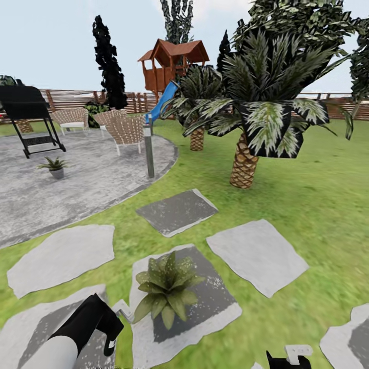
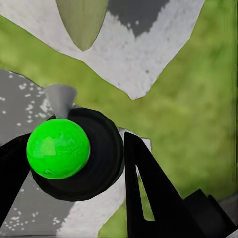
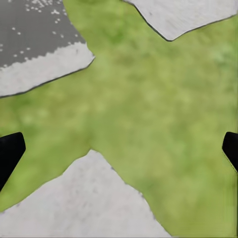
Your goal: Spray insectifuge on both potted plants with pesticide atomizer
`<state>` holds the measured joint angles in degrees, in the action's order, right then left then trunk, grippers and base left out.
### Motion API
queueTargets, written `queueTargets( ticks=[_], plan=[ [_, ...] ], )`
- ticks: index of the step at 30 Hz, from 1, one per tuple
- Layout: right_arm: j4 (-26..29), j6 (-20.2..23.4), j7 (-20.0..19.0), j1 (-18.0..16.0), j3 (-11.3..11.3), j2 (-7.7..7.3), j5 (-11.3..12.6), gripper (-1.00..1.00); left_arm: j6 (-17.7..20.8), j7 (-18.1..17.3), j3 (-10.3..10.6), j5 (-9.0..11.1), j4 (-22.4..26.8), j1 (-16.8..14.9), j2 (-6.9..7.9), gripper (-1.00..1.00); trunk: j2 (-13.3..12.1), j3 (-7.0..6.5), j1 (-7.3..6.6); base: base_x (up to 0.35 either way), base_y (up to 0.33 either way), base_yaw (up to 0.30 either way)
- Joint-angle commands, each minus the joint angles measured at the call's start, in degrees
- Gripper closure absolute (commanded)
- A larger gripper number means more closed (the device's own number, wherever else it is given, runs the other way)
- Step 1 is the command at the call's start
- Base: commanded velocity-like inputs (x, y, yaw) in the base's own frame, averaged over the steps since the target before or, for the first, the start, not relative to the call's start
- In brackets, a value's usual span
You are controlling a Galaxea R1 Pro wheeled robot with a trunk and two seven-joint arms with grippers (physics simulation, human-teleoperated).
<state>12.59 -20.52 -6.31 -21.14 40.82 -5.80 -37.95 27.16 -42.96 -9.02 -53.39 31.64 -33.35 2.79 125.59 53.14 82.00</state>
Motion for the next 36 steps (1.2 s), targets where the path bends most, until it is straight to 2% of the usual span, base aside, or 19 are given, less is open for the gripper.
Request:
queueTargets(
  ticks=[1, 7, 11, 16, 17, 18, 20, 22, 25, 27, 29, 31, 32, 36],
  plan=[
    [-0.03, -0.22, -0.46, -0.04, 0.49, 0.0, -0.11, -1.0, 0.26, -0.4, -0.3, -0.31, 0.09, -0.04, -0.06, 1.0, 0.01, 0.05, 0.01, 0.002, -0.263, 0.273],
    [-0.02, -0.22, -0.48, -0.04, 0.49, 0.0, -0.11, -1.0, 0.27, -0.4, -0.3, -0.33, 0.09, -0.04, -0.15, 1.0, 0.01, 0.05, 0.01, -0.083, -0.261, 0.274],
    [-0.05, -0.21, -0.53, -0.04, 0.49, 0.0, -0.11, -1.0, 0.23, -0.45, -0.37, -0.18, 0.05, -0.04, -0.21, 1.0, 0.01, 0.05, 0.01, -0.084, -0.115, 0.061],
    [-0.1, -0.16, -0.55, -0.04, 0.45, 0.0, -0.14, -1.0, 0.37, -0.56, -0.41, -0.47, 0.22, -0.57, 0.7, 1.0, 0.01, 0.05, 0.01, -0.004, -0.005, 0.003],
    [-0.11, -0.17, -0.55, -0.04, 0.47, 0.0, -0.13, -1.0, 2.31, -0.66, -0.29, -0.48, 0.23, -0.81, 0.72, 1.0, 0.01, 0.05, 0.01, 0.0, 0.0, 0.0],
    [-0.09, -0.2, -0.53, -0.04, 0.48, 0.0, -0.12, -1.0, 6.05, -0.86, -0.21, -0.49, 0.43, -0.97, 0.65, 1.0, 0.01, 0.05, 0.01, 0.0, 0.0, 0.0],
    [-0.1, -0.19, -0.52, -0.04, 0.49, 0.0, -0.11, -1.0, 8.39, -0.96, 0.35, -0.84, 0.75, -1.07, 0.11, 1.0, 0.01, 0.05, 0.01, 0.0, 0.0, 0.0],
    [-0.1, -0.2, -0.53, -0.04, 0.49, 0.0, -0.11, -1.0, 8.91, -1.01, 1.96, -1.7, 0.39, -1.03, 0.22, 1.0, 0.01, 0.05, 0.01, 0.0, 0.0, 0.0],
    [-0.1, -0.22, -0.54, -0.04, 0.49, 0.0, -0.12, -1.0, 8.86, -1.07, 3.08, -2.2, 0.12, -0.5, 1.39, 1.0, 0.01, 0.05, 0.01, 0.0, 0.0, 0.0],
    [-0.11, -0.21, -0.55, -0.04, 0.49, 0.0, -0.11, -1.0, 8.37, -1.07, 3.12, -2.22, 0.1, -0.22, 3.6, 1.0, 0.01, 0.05, 0.01, 0.0, 0.0, 0.0],
    [-0.11, -0.2, -0.53, -0.04, 0.46, 0.0, -0.16, -1.0, 8.3, -1.13, 2.96, -2.0, 0.09, -0.15, 4.19, 1.0, 0.01, 0.05, 0.01, 0.0, 0.0, 0.0],
    [-0.11, -0.18, -0.52, -0.04, 0.48, 0.0, -0.15, -1.0, 8.48, -1.35, 2.98, -1.86, 0.09, -0.3, 4.16, 1.0, 0.01, 0.05, 0.01, 0.0, 0.0, 0.0],
    [-0.11, -0.19, -0.52, -0.04, 0.48, 0.0, -0.16, -1.0, 8.77, -1.94, 3.04, -1.93, 0.11, -0.58, 4.0, 1.0, 0.01, 0.05, 0.01, 0.0, 0.0, 0.0],
    [-0.11, -0.21, -0.53, -0.04, 0.49, 0.0, -0.12, -1.0, 9.62, -8.02, 3.12, -2.78, 1.0, -2.04, 2.9, 1.0, 0.01, 0.05, 0.01, 0.0, 0.0, 0.0]
  ],
)
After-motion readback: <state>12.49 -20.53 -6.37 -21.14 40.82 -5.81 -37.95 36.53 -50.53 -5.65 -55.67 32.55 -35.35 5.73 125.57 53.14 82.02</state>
